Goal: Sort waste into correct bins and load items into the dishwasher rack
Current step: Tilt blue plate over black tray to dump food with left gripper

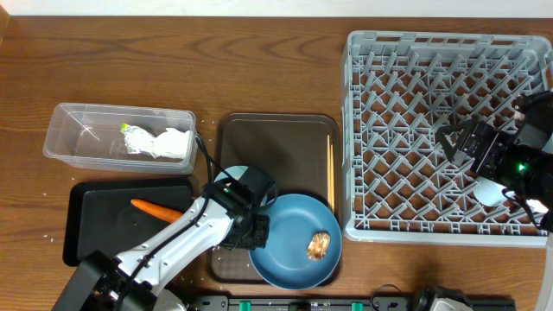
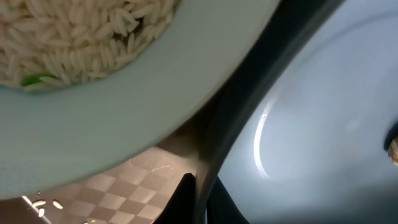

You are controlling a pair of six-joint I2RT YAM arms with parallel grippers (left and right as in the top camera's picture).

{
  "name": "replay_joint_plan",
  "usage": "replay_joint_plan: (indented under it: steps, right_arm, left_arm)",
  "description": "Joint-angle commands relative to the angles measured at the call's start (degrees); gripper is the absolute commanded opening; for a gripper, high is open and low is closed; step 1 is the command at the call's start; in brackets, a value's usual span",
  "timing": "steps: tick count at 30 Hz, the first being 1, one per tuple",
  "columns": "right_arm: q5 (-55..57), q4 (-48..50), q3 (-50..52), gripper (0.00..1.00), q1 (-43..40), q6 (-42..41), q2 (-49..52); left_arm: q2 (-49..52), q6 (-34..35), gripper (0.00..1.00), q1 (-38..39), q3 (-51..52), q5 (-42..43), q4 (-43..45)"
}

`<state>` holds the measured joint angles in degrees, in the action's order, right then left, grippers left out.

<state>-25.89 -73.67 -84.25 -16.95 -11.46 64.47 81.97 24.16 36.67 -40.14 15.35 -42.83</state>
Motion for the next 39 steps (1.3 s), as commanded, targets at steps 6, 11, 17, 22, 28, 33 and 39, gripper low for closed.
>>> replay_joint_plan:
  steps: [6, 11, 17, 22, 28, 33, 39]
  right_arm:
    - [0.2, 0.0, 0.1, 0.99, 0.5, 0.8, 0.0]
    - [0.2, 0.0, 0.1, 0.99, 0.5, 0.8, 0.0]
    - [0.2, 0.0, 0.1, 0.99, 0.5, 0.8, 0.0]
    - [0.2, 0.0, 0.1, 0.99, 0.5, 0.8, 0.0]
    - [0.2, 0.5, 0.1, 0.99, 0.5, 0.8, 0.0]
    - [0.2, 0.6, 0.1, 0.99, 0.5, 0.8, 0.0]
    - [0.2, 0.8, 0.1, 0.99, 0.5, 0.8, 0.0]
  left_arm:
    - [-6.0, -1.0, 0.06, 0.3, -4.7, -1.0, -7.3]
    - [-11.7, -1.0, 0.06, 0.3, -8.2, -1.1, -12.0]
    - [-16.7, -0.6, 0.06, -2.1, -13.6, -4.2, -19.1]
    - [-17.7, 0.3, 0.06, -10.6, -21.4, -13.4, -31.0]
    - [-17.7, -0.2, 0.06, -25.5, -29.4, -22.0, -38.1]
    - [-17.7, 0.1, 0.06, -35.6, -30.2, -34.7, -40.3]
    - [-17.7, 4.0, 0.07, -43.3, -30.1, -45.8, -39.9]
